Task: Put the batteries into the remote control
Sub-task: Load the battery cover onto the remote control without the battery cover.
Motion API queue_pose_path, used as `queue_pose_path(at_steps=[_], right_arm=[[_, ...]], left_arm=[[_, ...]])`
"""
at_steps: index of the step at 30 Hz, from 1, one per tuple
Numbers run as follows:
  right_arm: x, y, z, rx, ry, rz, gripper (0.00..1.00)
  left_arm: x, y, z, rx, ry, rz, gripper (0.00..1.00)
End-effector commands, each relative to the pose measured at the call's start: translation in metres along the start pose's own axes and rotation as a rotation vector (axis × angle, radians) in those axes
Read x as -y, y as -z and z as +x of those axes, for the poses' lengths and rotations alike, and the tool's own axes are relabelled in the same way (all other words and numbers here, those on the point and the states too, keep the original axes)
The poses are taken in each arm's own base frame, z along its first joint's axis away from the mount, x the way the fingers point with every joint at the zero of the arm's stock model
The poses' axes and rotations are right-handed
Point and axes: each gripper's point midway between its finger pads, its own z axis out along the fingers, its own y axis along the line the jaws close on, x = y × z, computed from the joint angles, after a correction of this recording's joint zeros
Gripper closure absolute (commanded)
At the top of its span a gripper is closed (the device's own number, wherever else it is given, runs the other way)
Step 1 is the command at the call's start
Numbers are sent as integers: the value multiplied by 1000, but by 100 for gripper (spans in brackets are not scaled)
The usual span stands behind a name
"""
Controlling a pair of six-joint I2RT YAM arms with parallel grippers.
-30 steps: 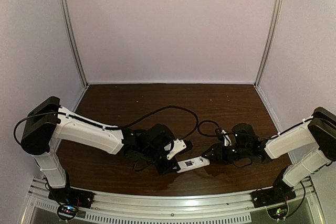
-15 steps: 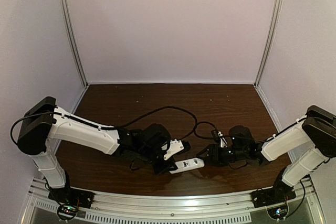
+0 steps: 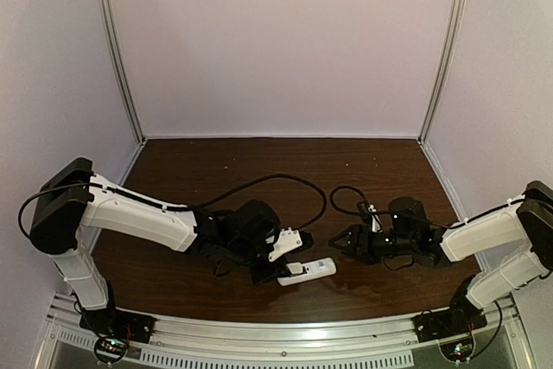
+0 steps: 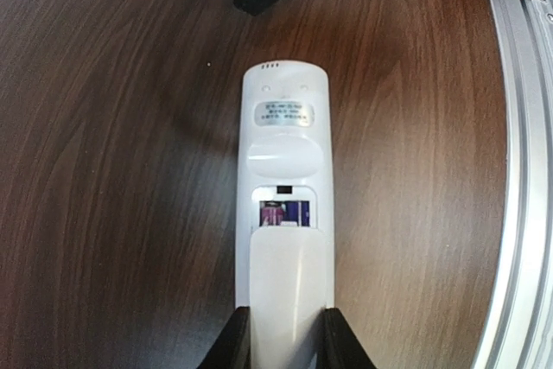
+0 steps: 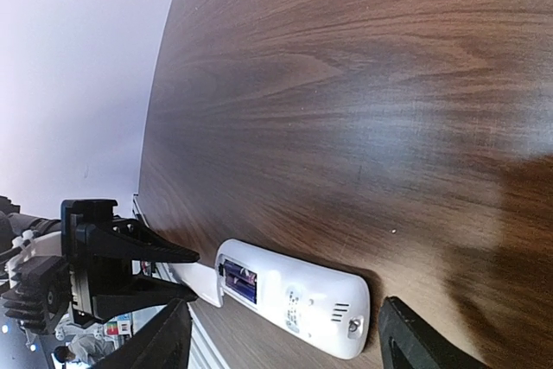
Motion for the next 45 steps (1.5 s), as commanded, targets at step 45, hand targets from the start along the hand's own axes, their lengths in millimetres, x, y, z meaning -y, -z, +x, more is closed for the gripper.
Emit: queue_pose_path(at_steps=[45], right_arm=[[1,22,-18,45,30,-19,18]], left_arm=[[-6,-31,-1,-76,13,38,76]])
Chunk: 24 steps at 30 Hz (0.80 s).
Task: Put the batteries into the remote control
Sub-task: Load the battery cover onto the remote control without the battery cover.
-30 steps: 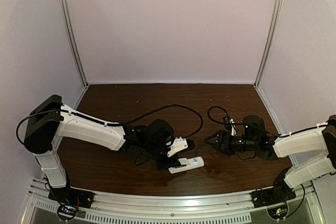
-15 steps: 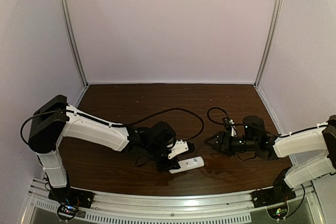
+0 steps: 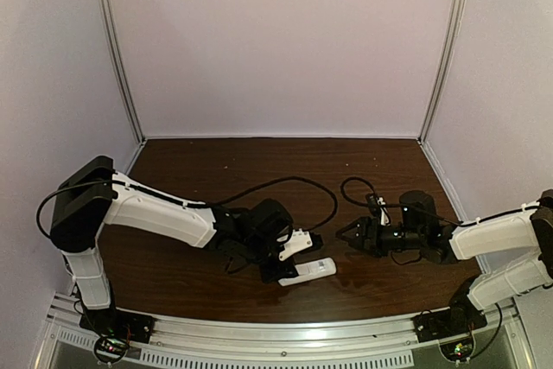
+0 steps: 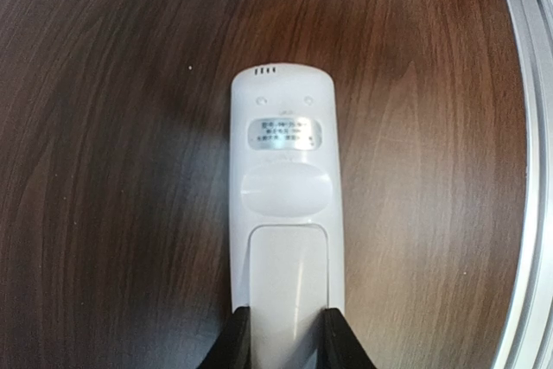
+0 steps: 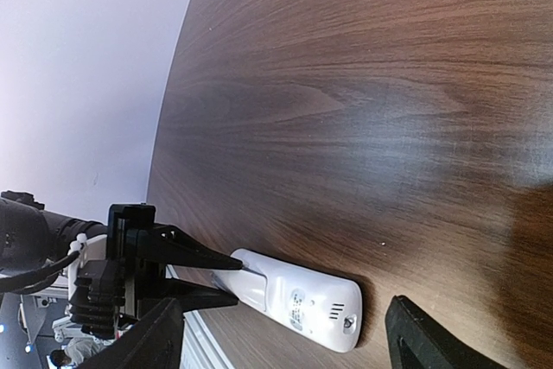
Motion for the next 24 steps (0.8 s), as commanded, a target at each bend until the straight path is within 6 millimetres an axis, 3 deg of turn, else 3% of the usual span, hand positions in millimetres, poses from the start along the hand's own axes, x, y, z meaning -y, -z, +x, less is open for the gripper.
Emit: queue_pose_path(at_steps=[1,17,24], right_arm=[[4,1,3,-6,4,2,18],[3,2,2,-4,9,-2,16],[-3,3,0,-2,29,-14,16]], left_arm=[[-2,-6,1,-20,21,0,75],[3,-7,2,-19,28,32,62],[0,7,-15,33,60,11,53]])
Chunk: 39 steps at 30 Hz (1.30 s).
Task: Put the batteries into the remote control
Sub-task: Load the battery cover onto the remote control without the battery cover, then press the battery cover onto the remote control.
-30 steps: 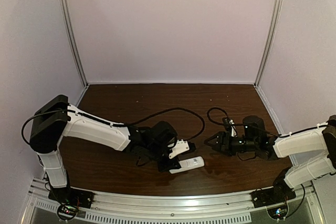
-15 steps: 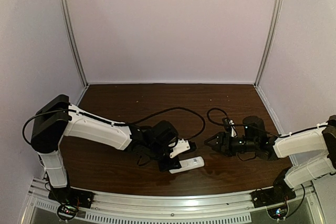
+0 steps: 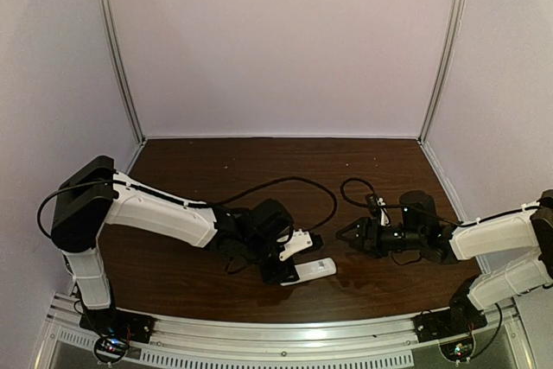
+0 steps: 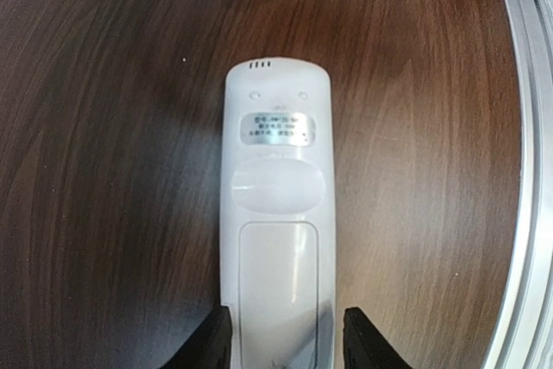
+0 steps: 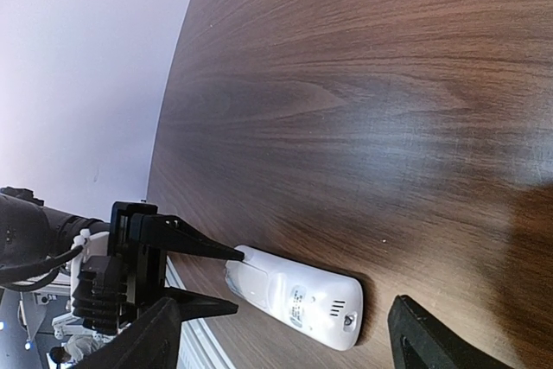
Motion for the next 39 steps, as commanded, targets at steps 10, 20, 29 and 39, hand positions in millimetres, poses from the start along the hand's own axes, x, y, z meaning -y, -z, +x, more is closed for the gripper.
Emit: queue_pose_path(at_steps=[10,20,29,39], right_arm=[[-33,7,-9,-3,94,-67,22],[-85,-27,31,-135,102,-195,55],[-89,-67,70,-247,103,-164,72],[-61,-85,79,-277,100,-81,82]], left_arm=[[-15,58,-42,195,73,-28,47],[-39,65,7,213,250,-93,49],[-40,74,19,260,290,-77,52],[-37,71,17,311,307,-52,53]])
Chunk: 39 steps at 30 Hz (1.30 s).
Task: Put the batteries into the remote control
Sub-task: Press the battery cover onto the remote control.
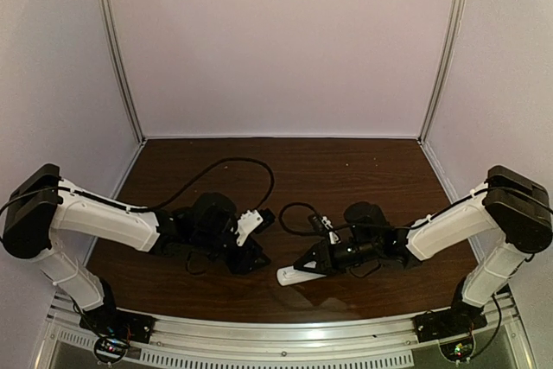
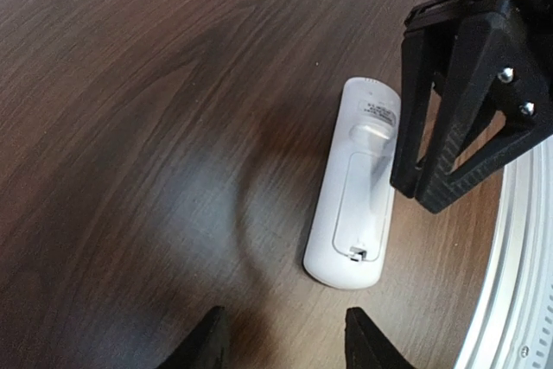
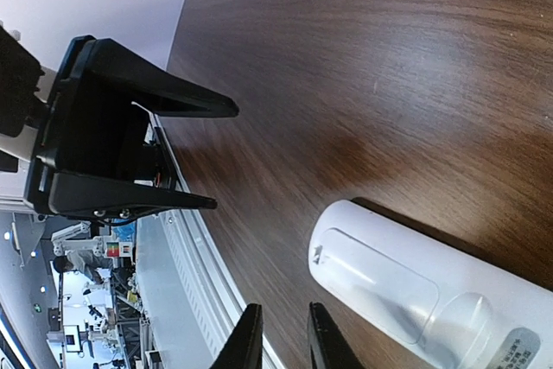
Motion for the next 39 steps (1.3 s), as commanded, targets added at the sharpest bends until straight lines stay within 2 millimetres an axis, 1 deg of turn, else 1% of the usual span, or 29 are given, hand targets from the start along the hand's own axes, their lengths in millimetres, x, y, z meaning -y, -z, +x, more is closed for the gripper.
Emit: queue_pose_path(at_steps=[1,6,10,12,15,20,23,30,35,39], right_arm=[[6,-7,-4,16,13,23,83],[26,-9,6,-5,-1,81,85],[49,-9,17,-28,-19,142,86],[56,-9,20,-32,-34,161,87],[62,-9,24,-31,-56,173,87],[62,-6,24,-23,-65,171,87],[62,-5,23,-14,-69,170,87],[61,-5,19,8,-84,161,85],[62,-3,18,12,-93,162,85],[63,-3,18,13,-97,166,85]], left_arm=[[4,-1,-14,70,27,29,53],[6,-4,-11,67,42,41,53],[10,-9,-10,63,54,52,53],[15,-15,-7,49,51,52,53],[18,-22,-3,29,66,54,54],[14,-30,2,14,120,41,56],[16,-35,0,11,158,52,56],[22,-39,-2,29,299,98,52],[22,-41,-4,23,321,94,52],[23,-47,-1,3,323,90,52]])
